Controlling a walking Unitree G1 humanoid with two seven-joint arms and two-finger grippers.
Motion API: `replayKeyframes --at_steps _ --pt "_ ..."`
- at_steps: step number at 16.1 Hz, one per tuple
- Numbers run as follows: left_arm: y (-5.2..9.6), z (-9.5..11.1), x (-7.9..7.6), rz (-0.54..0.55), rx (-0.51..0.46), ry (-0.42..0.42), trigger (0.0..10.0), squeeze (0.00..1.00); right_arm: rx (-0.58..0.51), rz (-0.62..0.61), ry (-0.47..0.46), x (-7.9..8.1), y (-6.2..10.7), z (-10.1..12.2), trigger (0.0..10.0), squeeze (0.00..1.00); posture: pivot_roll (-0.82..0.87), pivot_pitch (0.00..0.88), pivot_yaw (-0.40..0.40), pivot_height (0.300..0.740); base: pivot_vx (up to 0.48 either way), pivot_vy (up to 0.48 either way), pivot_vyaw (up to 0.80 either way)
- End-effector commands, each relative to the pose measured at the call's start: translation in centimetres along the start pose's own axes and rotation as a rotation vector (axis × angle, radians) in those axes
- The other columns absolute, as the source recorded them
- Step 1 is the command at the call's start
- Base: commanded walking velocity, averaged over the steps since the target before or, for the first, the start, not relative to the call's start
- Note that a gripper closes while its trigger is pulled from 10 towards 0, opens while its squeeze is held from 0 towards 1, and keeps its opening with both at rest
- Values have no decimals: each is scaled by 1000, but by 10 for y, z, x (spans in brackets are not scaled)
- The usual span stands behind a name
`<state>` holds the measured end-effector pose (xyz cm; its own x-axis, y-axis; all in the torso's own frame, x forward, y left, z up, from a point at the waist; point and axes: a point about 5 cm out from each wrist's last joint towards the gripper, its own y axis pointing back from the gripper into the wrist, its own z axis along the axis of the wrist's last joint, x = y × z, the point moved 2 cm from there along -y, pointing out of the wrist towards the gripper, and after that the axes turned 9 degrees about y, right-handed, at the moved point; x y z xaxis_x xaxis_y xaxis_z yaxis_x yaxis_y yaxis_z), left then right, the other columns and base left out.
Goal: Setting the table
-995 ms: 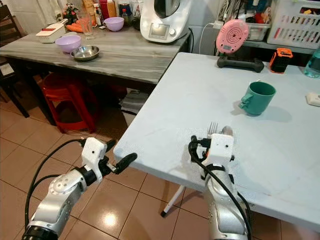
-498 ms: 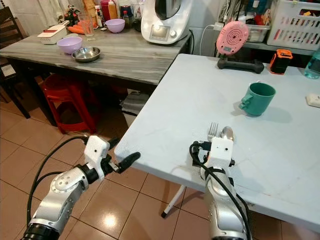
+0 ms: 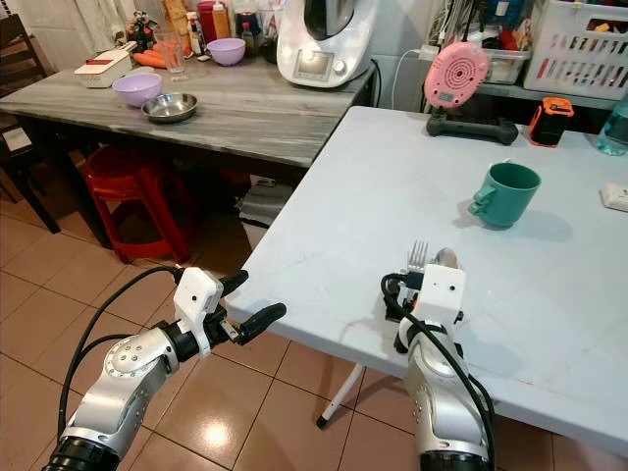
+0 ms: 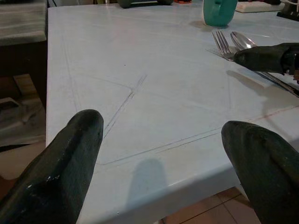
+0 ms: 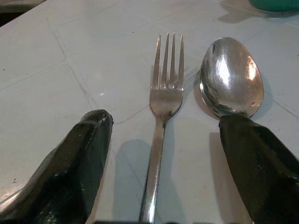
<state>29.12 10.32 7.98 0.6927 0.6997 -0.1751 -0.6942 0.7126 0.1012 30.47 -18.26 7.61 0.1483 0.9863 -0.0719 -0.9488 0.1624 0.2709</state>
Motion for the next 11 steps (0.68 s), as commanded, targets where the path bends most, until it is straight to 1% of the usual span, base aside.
replayKeyframes --at_steps 1,3,5,6,8,9,10,11 --pt "-1 6 -2 -27 -7 -39 10000 0 70 11 -22 -1 -3 -13 118 0 -44 0 42 740 0 0 0" --pt "-1 5 -2 -31 -3 -44 10000 0 76 14 -26 -1 -4 -12 39 0 -45 0 41 740 0 0 0" --pt "-2 5 -2 -33 -1 -44 10000 0 87 31 -12 -1 -7 -12 314 0 -45 0 42 740 0 0 0" --pt "-2 5 -2 -35 0 -44 10000 0 105 39 9 -3 -10 -13 941 0 -44 0 41 740 0 0 0" --pt "-2 4 -1 -36 2 -40 10000 0 128 65 26 -1 -14 -14 1176 0 -44 0 42 740 0 0 0" --pt "-2 4 -2 -37 3 -39 10000 0 129 73 34 1 -15 -14 0 0 -44 0 42 740 0 0 0" --pt "-2 4 -2 -38 5 -39 10000 0 126 90 53 4 -16 -11 5098 0 -43 0 42 740 0 0 0" --pt "-3 4 -2 -38 5 -39 10000 0 124 96 69 6 -17 -9 5098 0 -43 0 42 740 0 0 0"
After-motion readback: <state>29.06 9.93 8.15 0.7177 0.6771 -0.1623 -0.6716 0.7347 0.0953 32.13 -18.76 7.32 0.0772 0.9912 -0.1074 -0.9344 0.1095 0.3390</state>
